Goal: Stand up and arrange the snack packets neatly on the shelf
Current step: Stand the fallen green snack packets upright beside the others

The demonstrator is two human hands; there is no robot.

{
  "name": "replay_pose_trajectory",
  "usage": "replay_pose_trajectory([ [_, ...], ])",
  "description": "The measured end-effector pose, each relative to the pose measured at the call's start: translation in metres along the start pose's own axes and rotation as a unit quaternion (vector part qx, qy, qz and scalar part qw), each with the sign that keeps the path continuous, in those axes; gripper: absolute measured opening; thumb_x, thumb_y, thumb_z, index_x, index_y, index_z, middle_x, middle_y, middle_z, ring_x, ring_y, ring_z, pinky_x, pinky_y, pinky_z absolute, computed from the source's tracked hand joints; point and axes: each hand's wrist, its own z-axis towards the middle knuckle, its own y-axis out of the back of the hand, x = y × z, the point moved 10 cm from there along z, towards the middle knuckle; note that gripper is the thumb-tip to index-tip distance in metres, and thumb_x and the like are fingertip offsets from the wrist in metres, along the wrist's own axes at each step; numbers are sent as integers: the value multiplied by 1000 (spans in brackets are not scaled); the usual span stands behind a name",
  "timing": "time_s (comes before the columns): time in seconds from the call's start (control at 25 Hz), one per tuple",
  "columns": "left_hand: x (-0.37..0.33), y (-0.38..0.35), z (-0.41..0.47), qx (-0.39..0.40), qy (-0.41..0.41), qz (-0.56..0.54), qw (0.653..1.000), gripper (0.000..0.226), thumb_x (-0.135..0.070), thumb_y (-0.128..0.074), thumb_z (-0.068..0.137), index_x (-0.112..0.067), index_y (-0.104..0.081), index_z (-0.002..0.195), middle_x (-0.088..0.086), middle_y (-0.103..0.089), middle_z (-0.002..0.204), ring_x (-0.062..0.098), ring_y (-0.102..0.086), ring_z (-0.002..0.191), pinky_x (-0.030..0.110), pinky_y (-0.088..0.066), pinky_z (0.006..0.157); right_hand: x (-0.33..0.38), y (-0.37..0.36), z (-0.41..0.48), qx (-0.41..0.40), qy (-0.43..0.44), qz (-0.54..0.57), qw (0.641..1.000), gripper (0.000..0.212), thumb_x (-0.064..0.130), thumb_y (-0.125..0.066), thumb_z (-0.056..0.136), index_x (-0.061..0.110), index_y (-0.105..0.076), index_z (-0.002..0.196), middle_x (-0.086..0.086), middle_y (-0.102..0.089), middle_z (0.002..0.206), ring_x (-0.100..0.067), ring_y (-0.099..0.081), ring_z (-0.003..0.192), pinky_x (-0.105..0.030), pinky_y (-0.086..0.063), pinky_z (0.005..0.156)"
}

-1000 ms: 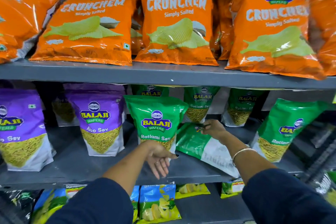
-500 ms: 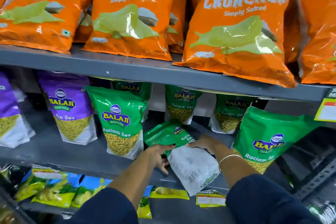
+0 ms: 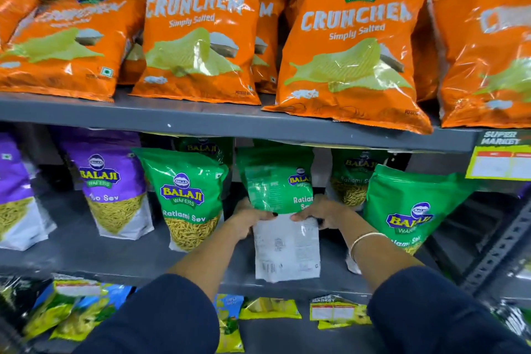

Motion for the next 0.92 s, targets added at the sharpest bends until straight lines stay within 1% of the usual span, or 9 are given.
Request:
replay_pose_trajectory([
  [0.16, -29, 4, 9, -48, -111, 58, 991, 57, 9, -77, 62, 0, -58, 115, 14, -65, 119, 27, -62, 110, 32, -49, 91, 21, 12, -12, -79, 142, 44, 986, 46, -18, -69, 68, -11, -60, 112, -27, -64, 119, -31, -65, 99, -41, -58, 78],
  [0.24, -21, 1, 16, -47, -102, 79, 991, 59, 8, -76, 62, -2, -57, 117, 16, -65, 121, 28, -61, 112, 34, -49, 94, 15, 15, -12, -101, 165, 72, 978, 52, -22, -68, 67, -13, -56, 116, -31, -58, 125, -27, -60, 102, -27, -58, 70],
  [0.36, -8, -10, 24, 27, -72, 167, 983, 64, 6, -73, 63, -4, -53, 123, 15, -63, 124, 28, -59, 113, 36, -49, 99, 6, 17, -11, -119, 153, 35, 980, 50, -5, -74, 71, -4, -56, 117, -24, -63, 120, -31, -60, 108, -45, -54, 88],
  [0.48, -2, -8, 23, 82, -51, 258, 961, 59, 9, -58, 72, -1, -47, 129, 18, -63, 116, 29, -60, 107, 33, -49, 88, -20, 19, -12, -133, 8, -101, 986, 32, 37, -69, 79, 12, -52, 90, -8, -61, 78, -22, -63, 63, -32, -53, 46],
  [0.6, 4, -1, 20, 103, -15, 248, 963, 48, 1, -50, 83, -9, -45, 130, 5, -63, 78, 9, -66, 61, 25, -43, 68, -38, 8, -10, -111, -54, 7, 992, 30, 33, -59, 87, 6, -47, 81, -11, -51, 64, -18, -55, 42, -33, -52, 50],
  [0.68, 4, -4, 21, 108, -31, 253, 961, 44, -5, -54, 86, -12, -47, 129, 8, -68, 82, 3, -68, 53, 24, -45, 65, -39, 3, -5, -91, -37, 8, 995, 18, 12, -60, 86, 9, -42, 83, -13, -53, 78, -19, -53, 60, -35, -48, 61],
  [0.72, -1, -5, 21, 94, -58, 257, 960, 46, -5, -59, 84, -10, -49, 129, 15, -70, 94, 10, -73, 69, 27, -48, 71, -39, -1, -5, -64, -35, -22, 997, 24, 5, -62, 82, 10, -41, 94, -13, -53, 94, -20, -54, 76, -35, -46, 68],
  [0.8, -16, -9, 21, 61, -120, 240, 961, 60, 0, -70, 75, -5, -46, 130, 16, -62, 122, 24, -62, 110, 27, -44, 88, -40, -8, -6, -14, -30, -90, 995, 66, 13, -74, 72, 12, -34, 125, -8, -46, 127, -22, -47, 115, -35, -43, 86],
  [0.92, -15, -28, 25, 86, -129, 202, 967, 85, 4, -77, 66, -6, -30, 138, 7, -54, 127, 20, -50, 122, 21, -38, 94, -32, -11, -5, -40, 27, -226, 973, 107, 40, -80, 63, 14, -19, 147, -9, -23, 153, -30, -20, 142, -43, -25, 116],
])
